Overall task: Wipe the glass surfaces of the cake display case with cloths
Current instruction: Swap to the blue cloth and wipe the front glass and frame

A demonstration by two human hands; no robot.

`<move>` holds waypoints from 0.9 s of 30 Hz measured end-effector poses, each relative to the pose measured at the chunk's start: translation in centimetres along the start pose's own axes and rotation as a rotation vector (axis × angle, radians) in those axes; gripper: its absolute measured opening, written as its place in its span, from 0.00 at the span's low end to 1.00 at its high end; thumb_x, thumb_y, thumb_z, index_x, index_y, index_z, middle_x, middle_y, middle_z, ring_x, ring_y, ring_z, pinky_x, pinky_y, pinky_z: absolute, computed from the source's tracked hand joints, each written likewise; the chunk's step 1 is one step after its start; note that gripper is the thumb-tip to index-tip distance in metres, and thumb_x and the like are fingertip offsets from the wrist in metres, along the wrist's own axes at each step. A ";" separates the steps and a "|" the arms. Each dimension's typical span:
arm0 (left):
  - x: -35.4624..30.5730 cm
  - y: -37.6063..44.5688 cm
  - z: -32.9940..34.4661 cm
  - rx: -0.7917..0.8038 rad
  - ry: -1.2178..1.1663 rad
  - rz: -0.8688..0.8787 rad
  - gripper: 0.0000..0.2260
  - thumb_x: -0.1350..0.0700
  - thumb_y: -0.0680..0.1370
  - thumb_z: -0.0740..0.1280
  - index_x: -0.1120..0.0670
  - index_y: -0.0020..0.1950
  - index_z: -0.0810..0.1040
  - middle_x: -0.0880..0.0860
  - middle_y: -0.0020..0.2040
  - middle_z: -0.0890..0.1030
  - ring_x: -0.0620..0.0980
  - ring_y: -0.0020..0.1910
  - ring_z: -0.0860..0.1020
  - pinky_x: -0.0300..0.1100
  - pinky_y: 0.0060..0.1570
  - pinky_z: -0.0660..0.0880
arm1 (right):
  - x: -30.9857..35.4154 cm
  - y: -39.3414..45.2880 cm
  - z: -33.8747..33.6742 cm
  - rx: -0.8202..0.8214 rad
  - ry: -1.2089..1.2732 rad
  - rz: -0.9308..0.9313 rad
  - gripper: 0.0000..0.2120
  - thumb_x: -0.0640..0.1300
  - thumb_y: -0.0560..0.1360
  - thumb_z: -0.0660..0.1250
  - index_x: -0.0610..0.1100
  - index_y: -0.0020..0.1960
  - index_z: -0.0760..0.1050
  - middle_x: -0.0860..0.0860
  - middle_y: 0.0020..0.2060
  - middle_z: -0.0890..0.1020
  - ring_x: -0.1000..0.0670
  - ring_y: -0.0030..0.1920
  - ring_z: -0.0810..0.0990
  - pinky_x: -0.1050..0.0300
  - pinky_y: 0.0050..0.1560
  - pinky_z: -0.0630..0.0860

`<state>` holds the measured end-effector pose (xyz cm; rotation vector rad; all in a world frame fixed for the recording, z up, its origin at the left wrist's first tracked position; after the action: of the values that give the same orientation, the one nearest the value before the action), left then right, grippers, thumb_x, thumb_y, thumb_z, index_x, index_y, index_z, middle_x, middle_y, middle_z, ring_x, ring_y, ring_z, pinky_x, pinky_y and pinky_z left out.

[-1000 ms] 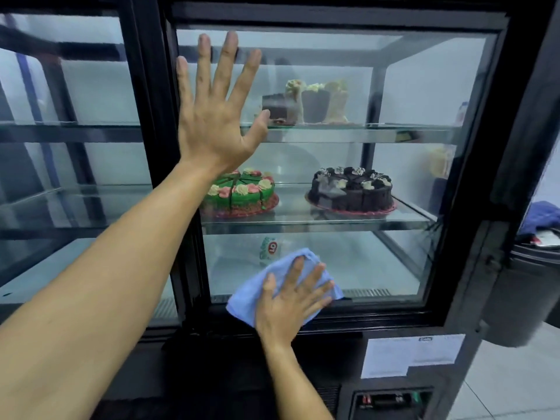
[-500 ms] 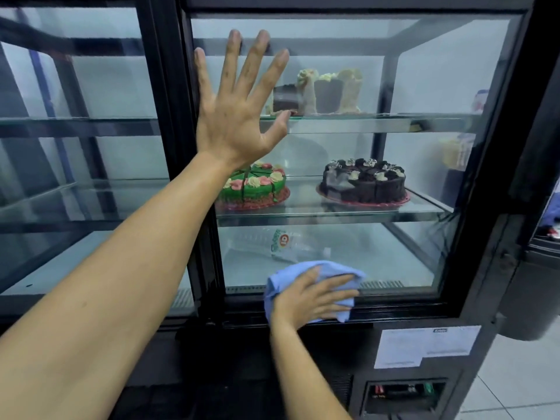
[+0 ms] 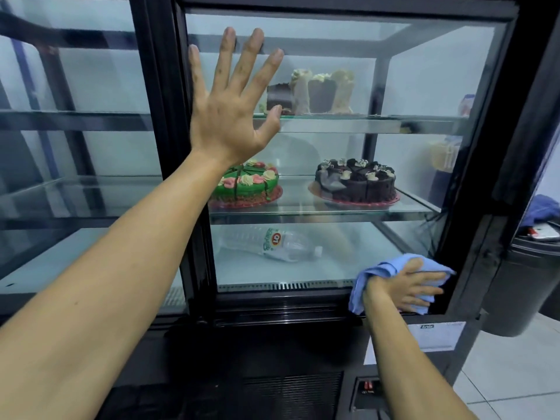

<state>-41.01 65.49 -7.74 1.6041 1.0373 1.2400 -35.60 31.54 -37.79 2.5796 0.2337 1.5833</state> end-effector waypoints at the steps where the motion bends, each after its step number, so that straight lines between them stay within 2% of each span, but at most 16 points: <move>1: 0.0 0.0 0.0 0.004 0.000 0.000 0.30 0.38 0.84 0.54 0.46 0.85 0.57 0.54 0.84 0.58 0.62 0.83 0.55 0.73 0.76 0.46 | 1.7 -0.6 -2.3 0.042 0.125 0.121 0.26 0.63 0.86 0.43 0.61 0.73 0.74 0.51 0.69 0.80 0.43 0.64 0.82 0.46 0.64 0.78; 2: -0.1 0.0 0.0 0.005 0.004 -0.002 0.30 0.37 0.84 0.53 0.46 0.85 0.57 0.54 0.84 0.58 0.62 0.83 0.55 0.73 0.76 0.46 | 3.4 -2.3 -3.7 0.112 0.191 0.239 0.25 0.63 0.86 0.44 0.60 0.80 0.62 0.49 0.79 0.68 0.39 0.75 0.71 0.40 0.74 0.66; 3: 0.0 0.0 -0.1 0.008 0.009 -0.005 0.30 0.37 0.84 0.54 0.46 0.85 0.57 0.54 0.84 0.58 0.62 0.83 0.55 0.72 0.76 0.45 | 4.6 -4.4 -4.9 0.208 0.245 0.179 0.27 0.61 0.86 0.45 0.58 0.84 0.51 0.47 0.83 0.57 0.36 0.80 0.58 0.36 0.78 0.53; 4: -0.1 0.0 -0.1 0.010 0.009 -0.007 0.30 0.37 0.84 0.54 0.46 0.85 0.58 0.54 0.84 0.58 0.62 0.83 0.55 0.72 0.77 0.46 | 6.1 -6.8 -6.0 0.271 0.266 0.029 0.29 0.60 0.86 0.45 0.55 0.84 0.47 0.45 0.84 0.50 0.33 0.82 0.51 0.34 0.78 0.46; 5: -0.1 0.0 -0.1 0.008 0.007 -0.006 0.29 0.38 0.84 0.54 0.46 0.85 0.58 0.54 0.84 0.58 0.62 0.83 0.55 0.72 0.77 0.46 | 7.7 -9.5 -7.7 0.291 0.280 -0.168 0.30 0.61 0.85 0.45 0.52 0.85 0.47 0.42 0.84 0.49 0.31 0.81 0.47 0.30 0.78 0.44; 8: 0.1 -0.1 0.0 -0.005 -0.012 0.002 0.27 0.39 0.86 0.49 0.46 0.84 0.59 0.54 0.84 0.59 0.62 0.83 0.56 0.72 0.76 0.45 | 9.7 -17.4 -9.7 0.256 0.315 -0.872 0.34 0.63 0.82 0.49 0.51 0.84 0.48 0.41 0.83 0.47 0.27 0.80 0.42 0.26 0.77 0.38; 10: 0.1 0.0 -0.1 -0.017 -0.010 0.008 0.27 0.40 0.87 0.45 0.46 0.84 0.60 0.54 0.84 0.60 0.63 0.83 0.56 0.72 0.76 0.45 | 6.4 -22.1 -8.9 0.281 0.240 -1.412 0.33 0.62 0.82 0.55 0.55 0.84 0.52 0.45 0.83 0.46 0.30 0.81 0.41 0.30 0.77 0.34; 11: 0.1 0.1 -0.1 -0.017 -0.008 0.009 0.27 0.40 0.87 0.45 0.47 0.84 0.60 0.54 0.84 0.61 0.63 0.83 0.57 0.72 0.76 0.45 | 3.9 -23.5 -8.0 0.300 0.206 -1.658 0.33 0.62 0.81 0.58 0.56 0.83 0.55 0.48 0.84 0.47 0.33 0.82 0.42 0.32 0.79 0.35; 12: 0.1 0.0 0.0 -0.015 -0.006 0.007 0.26 0.40 0.87 0.46 0.47 0.84 0.61 0.54 0.84 0.61 0.63 0.83 0.57 0.72 0.76 0.45 | 1.3 -23.8 -7.2 0.332 0.157 -1.848 0.33 0.62 0.81 0.60 0.57 0.83 0.57 0.50 0.84 0.50 0.37 0.83 0.44 0.35 0.80 0.38; 14: 0.1 0.1 0.2 -0.017 0.002 0.012 0.27 0.40 0.86 0.49 0.47 0.84 0.61 0.54 0.83 0.61 0.63 0.83 0.57 0.72 0.76 0.45 | -2.4 -22.0 -6.2 0.406 0.073 -2.088 0.31 0.62 0.81 0.60 0.59 0.82 0.58 0.54 0.83 0.55 0.45 0.84 0.48 0.42 0.82 0.43; 16: 0.2 0.0 0.2 -0.009 0.015 0.006 0.27 0.40 0.86 0.50 0.47 0.84 0.60 0.55 0.83 0.61 0.63 0.83 0.57 0.72 0.76 0.44 | -3.8 -17.8 -5.7 0.374 0.020 -2.188 0.29 0.63 0.83 0.56 0.59 0.83 0.56 0.57 0.83 0.57 0.48 0.83 0.52 0.46 0.83 0.44; 20: -0.2 0.1 -0.1 0.034 0.056 0.030 0.29 0.37 0.85 0.48 0.47 0.85 0.58 0.56 0.84 0.59 0.64 0.83 0.55 0.75 0.75 0.45 | -3.1 -10.1 -5.9 0.295 -0.129 -2.290 0.28 0.63 0.84 0.53 0.62 0.83 0.55 0.58 0.82 0.57 0.49 0.83 0.55 0.45 0.82 0.42; 24: -0.3 0.0 -0.3 0.068 0.053 0.030 0.27 0.40 0.86 0.48 0.44 0.85 0.56 0.55 0.85 0.57 0.65 0.83 0.53 0.75 0.75 0.44 | -0.6 -13.9 -6.2 0.283 -0.042 -2.341 0.27 0.59 0.85 0.54 0.61 0.83 0.54 0.57 0.83 0.55 0.48 0.84 0.51 0.44 0.82 0.44; 27: -0.4 0.0 -0.4 0.065 0.070 0.021 0.27 0.41 0.86 0.51 0.45 0.84 0.57 0.56 0.84 0.57 0.65 0.83 0.54 0.75 0.75 0.44 | 2.6 -18.2 -6.9 0.176 0.049 -2.382 0.28 0.56 0.85 0.55 0.57 0.84 0.54 0.55 0.83 0.55 0.46 0.83 0.52 0.43 0.82 0.46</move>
<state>-41.49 65.19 -7.78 1.6354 1.1171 1.2962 -41.97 49.98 -35.51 0.5808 2.1129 0.3798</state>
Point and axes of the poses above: each hand's wrist, its own y-axis towards the middle knuckle, its own z-axis out of the palm, x = y × z, the point moved 3 cm from there along y, towards the middle knuckle
